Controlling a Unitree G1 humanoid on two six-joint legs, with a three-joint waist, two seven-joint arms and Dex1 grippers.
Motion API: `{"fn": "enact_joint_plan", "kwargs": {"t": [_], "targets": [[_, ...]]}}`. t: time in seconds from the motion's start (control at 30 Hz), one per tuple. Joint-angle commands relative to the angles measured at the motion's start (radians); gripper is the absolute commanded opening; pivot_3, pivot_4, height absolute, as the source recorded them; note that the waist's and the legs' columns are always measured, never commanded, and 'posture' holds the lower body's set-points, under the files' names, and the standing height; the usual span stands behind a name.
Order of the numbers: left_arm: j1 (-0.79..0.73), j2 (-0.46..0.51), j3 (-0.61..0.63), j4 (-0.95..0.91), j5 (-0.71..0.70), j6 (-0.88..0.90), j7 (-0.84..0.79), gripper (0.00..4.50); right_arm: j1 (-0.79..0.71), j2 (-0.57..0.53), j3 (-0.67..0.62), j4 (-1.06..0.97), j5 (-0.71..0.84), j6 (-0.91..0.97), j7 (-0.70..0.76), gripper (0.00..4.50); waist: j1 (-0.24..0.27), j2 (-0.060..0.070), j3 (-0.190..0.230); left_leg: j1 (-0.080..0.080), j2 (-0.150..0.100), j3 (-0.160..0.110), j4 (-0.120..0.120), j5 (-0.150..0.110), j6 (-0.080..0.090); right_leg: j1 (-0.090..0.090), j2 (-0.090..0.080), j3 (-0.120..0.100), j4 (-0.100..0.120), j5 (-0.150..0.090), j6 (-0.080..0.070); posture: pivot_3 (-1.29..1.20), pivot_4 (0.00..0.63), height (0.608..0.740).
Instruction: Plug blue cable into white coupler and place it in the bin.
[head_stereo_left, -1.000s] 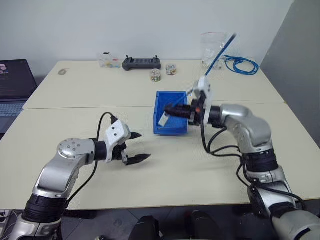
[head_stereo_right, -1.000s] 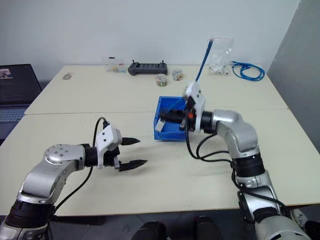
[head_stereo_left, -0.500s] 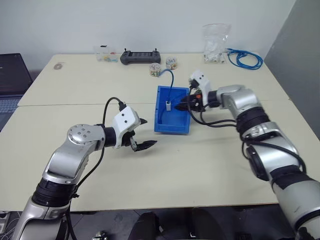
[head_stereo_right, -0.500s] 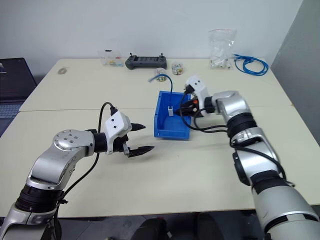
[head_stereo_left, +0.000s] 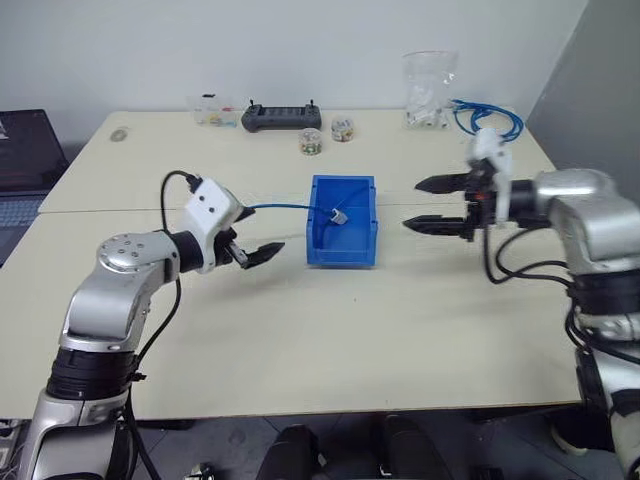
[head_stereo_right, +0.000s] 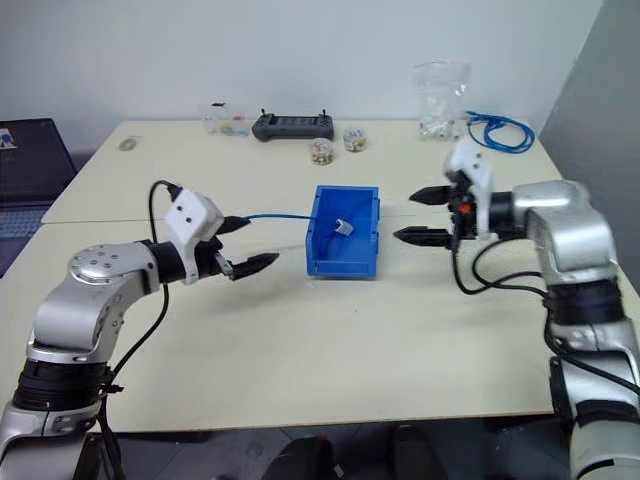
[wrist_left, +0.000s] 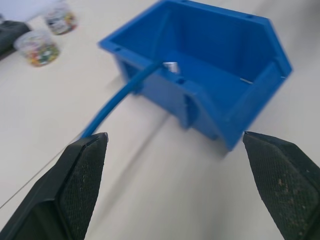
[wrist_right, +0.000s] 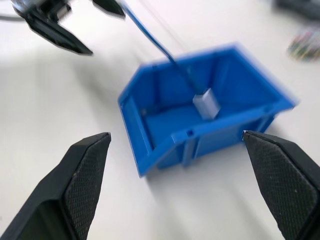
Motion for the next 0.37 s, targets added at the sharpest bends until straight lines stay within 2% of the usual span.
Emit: {"fn": "enact_joint_plan", "kwargs": {"t": [0.03,0.17,0.37], "targets": [[-0.003,0.026,0.066,0.007,-0.008,0.004,0.034,4.50,0.098,-0.018,-0.115,-0.177,0.101,0.070,-0.068,4.47,0.000,0.000,0.000,0.000,0.000,0.000,0.001,0.000,0.000,0.000,0.000,0.000,0.000,0.000,0.000,0.00,0.150,0.740],[-0.015,0.038,0.083,0.028,-0.028,-0.001,0.014,4.50,0.153,-0.041,-0.157,-0.252,0.154,0.094,-0.101,4.47,-0.005,0.000,0.000,0.000,-0.001,0.001,0.007,0.000,0.000,0.000,0.000,0.002,0.006,0.000,0.001,0.00,0.150,0.740],[-0.022,0.099,0.070,0.060,-0.043,-0.028,-0.058,4.50,0.190,-0.103,-0.154,-0.256,0.185,0.079,-0.108,4.47,-0.004,-0.001,0.001,0.000,0.000,0.001,0.009,0.000,0.000,0.001,0.001,0.001,0.006,0.000,0.001,0.00,0.150,0.740]]}}
